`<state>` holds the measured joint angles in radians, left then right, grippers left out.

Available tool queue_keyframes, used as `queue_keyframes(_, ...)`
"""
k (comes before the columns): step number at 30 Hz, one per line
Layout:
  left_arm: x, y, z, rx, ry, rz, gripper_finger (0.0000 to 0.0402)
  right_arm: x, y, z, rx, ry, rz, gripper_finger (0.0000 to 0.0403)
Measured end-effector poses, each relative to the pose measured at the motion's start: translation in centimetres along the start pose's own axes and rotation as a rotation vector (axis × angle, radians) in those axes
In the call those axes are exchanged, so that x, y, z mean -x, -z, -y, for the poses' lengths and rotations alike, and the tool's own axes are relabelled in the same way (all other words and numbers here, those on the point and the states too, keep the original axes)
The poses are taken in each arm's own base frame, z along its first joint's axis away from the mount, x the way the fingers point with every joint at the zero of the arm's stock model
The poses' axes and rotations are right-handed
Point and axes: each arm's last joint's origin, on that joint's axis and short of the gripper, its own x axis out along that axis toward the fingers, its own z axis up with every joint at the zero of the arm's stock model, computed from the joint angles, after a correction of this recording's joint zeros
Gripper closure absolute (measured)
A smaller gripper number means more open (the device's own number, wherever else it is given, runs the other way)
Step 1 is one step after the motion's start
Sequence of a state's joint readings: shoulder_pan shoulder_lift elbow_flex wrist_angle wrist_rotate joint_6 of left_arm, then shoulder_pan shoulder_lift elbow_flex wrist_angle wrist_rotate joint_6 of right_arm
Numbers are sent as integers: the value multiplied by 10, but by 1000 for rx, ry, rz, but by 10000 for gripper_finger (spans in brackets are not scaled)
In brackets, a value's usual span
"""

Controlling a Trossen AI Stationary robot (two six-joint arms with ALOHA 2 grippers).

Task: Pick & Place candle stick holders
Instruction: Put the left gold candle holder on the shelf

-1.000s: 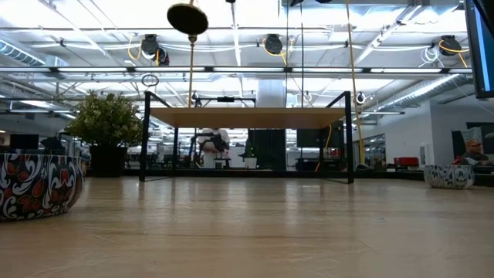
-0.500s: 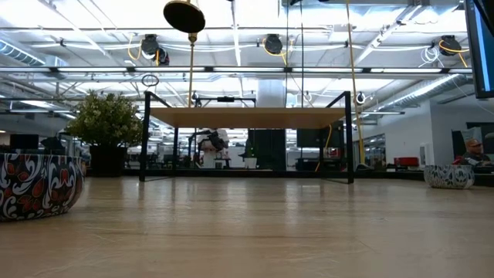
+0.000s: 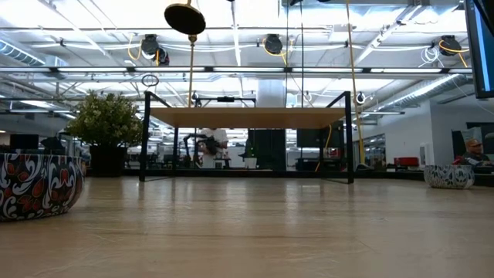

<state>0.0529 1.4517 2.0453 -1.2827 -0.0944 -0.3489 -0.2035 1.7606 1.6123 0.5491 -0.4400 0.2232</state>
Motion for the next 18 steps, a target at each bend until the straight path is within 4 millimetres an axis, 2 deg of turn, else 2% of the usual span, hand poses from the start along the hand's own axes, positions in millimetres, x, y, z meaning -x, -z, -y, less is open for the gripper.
queue_keyframes(11,0,1,3,49,22,-9,179,-1,0,-1,-1,-5,-1,307)
queue_keyframes(18,-21,-2,6,42,6,-50,179,-3,2,-6,-5,-21,-3,307)
